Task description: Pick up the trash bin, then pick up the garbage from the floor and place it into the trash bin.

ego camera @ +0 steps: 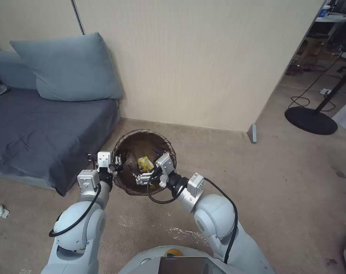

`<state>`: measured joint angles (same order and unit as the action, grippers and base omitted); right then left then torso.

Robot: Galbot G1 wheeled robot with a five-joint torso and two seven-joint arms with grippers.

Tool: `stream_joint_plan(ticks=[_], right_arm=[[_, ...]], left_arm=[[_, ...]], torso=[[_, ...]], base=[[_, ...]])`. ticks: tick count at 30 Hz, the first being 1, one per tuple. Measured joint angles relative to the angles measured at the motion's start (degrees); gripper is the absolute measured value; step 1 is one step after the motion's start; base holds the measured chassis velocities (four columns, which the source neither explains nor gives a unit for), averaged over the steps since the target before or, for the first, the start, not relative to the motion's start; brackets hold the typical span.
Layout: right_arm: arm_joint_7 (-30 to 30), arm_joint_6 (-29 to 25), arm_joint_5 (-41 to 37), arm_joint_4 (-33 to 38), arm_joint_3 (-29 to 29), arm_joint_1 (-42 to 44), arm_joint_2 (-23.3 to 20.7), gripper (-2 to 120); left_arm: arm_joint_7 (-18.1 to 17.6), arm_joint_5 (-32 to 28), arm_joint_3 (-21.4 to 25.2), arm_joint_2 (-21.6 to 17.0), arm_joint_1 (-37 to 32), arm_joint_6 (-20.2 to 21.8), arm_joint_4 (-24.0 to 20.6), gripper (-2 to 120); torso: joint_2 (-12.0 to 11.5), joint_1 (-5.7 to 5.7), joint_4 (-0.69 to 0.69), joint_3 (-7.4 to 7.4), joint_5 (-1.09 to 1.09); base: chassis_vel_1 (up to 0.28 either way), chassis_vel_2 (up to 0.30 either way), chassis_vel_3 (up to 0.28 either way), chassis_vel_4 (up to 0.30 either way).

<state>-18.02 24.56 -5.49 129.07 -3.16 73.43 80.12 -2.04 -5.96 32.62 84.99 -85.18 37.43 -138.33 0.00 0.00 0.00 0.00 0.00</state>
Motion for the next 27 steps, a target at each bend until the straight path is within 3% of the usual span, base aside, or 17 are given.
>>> stream_joint_plan(ticks=[17, 21, 27], right_arm=[[0.8, -1.7, -6.8, 9.0, -9.5, 3.1, -3.8, 100], [1.7, -5.9, -7.3, 11.0, -15.4, 6.8, -4.1, 100], [4.8, -10.2, -7.4, 11.5, -18.0, 10.1, -3.6, 100]], left_arm=[[0.1, -0.2, 0.4, -0.2, 0.2, 0.0, 0.5, 3], [0.1, -0.9, 0.9, -0.2, -0.1, 0.0, 0.3, 3], [0.1, -1.8, 1.9, -0.4, -0.4, 0.0, -0.2, 3]], torso=[[0.0, 0.00, 0.00, 0.00, 0.01], [0.0, 0.00, -0.01, 0.00, 0.01], [0.0, 0.00, 0.00, 0.00, 0.01]], base=[[0.000, 0.000, 0.000, 0.000], [0.000, 0.000, 0.000, 0.000], [0.000, 0.000, 0.000, 0.000]])
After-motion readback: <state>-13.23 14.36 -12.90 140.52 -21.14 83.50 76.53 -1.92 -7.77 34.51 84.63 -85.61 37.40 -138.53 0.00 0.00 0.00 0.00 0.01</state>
